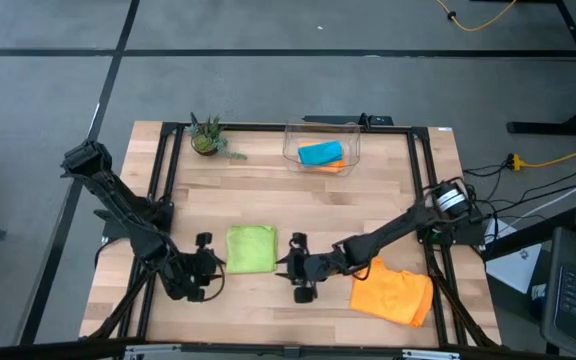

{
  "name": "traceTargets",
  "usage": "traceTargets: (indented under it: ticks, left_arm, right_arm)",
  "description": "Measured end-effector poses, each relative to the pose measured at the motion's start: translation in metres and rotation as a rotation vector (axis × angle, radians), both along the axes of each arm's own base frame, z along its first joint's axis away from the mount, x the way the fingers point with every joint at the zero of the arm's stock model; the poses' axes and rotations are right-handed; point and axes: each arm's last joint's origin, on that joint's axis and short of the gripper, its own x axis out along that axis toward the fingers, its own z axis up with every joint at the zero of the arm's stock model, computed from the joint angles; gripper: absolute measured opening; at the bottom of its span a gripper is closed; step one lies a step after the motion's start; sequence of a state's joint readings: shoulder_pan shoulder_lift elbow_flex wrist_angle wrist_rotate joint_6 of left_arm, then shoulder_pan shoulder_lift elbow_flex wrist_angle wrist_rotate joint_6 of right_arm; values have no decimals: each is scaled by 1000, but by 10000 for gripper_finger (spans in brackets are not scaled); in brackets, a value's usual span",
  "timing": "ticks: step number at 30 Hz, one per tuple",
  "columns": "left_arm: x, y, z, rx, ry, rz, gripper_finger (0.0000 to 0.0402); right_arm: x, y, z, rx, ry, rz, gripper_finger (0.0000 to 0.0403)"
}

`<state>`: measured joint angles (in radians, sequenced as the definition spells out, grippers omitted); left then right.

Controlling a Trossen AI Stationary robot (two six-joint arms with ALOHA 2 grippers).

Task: Fold microfiber towels
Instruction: Fold the green towel on the table

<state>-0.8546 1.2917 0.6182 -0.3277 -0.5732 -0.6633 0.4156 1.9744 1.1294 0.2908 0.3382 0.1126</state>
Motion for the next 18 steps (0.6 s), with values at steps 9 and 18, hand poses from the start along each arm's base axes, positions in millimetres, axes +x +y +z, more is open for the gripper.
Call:
traceTargets:
  ticks: [9, 18]
  left_arm:
    - [10, 0, -6, 41, -7, -16, 152]
    - [20, 6, -5, -23, 8, -4, 216]
  right_arm:
    - [16, 4, -5, -34, 4, 14, 142]
    - [22, -6, -21, 56, 60, 6, 235]
